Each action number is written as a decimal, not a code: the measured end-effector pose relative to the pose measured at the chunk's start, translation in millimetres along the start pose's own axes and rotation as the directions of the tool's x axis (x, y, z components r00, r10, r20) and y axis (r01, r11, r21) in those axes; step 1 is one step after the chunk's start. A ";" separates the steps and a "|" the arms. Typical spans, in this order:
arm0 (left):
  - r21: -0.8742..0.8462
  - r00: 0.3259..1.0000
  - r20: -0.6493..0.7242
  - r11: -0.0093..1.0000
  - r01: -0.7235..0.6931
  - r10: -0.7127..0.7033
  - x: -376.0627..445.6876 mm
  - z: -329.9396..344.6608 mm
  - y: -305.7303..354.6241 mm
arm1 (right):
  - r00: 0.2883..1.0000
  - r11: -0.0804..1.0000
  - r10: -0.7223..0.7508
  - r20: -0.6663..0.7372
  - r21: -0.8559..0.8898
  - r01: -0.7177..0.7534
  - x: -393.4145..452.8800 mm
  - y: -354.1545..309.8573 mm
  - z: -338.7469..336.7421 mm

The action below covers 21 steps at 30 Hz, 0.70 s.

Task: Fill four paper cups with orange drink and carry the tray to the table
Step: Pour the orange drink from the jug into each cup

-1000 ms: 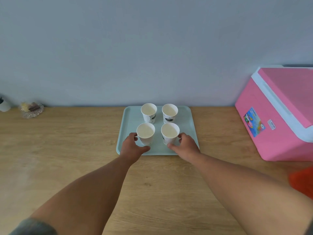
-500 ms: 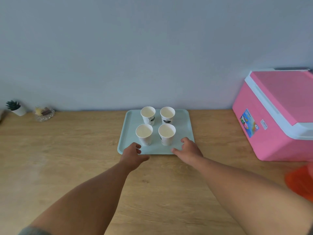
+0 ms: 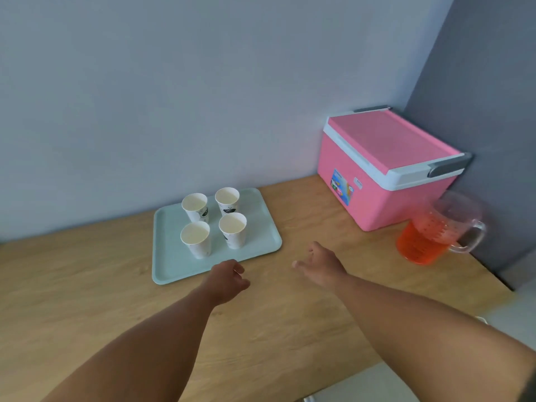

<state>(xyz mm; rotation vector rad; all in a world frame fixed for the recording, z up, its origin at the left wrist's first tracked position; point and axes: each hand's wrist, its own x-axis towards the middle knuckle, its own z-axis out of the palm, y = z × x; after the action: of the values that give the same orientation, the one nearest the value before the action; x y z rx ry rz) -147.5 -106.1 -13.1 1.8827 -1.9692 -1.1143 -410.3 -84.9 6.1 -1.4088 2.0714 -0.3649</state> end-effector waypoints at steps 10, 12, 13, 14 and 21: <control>0.151 0.962 0.154 0.957 -0.249 0.226 -13.6 44.8 50.4 | 0.955 0.964 0.256 -0.152 0.110 -0.241 -87.1 89.8 -30.5; 0.151 0.948 0.184 0.945 -0.290 0.261 -14.8 54.8 66.7 | 0.940 0.952 0.297 -0.167 0.132 -0.277 -100.4 108.2 -39.7; 0.154 0.939 0.199 0.937 -0.313 0.281 -15.7 60.0 75.5 | 0.933 0.946 0.313 -0.179 0.147 -0.289 -106.3 117.9 -44.5; 0.156 0.929 0.212 0.928 -0.338 0.302 -16.5 65.4 84.7 | 0.924 0.940 0.329 -0.193 0.160 -0.302 -112.2 126.8 -49.9; 0.138 0.890 0.258 0.897 -0.419 0.376 -13.5 107.7 137.7 | 0.881 0.910 0.399 -0.254 0.230 -0.345 -130.0 181.2 -82.3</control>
<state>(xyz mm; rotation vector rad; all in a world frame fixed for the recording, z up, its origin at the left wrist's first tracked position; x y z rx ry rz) -317.5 -66.1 3.0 1.3681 -2.5232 -1.0825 -562.7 97.2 15.7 -0.8585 2.4230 -0.6106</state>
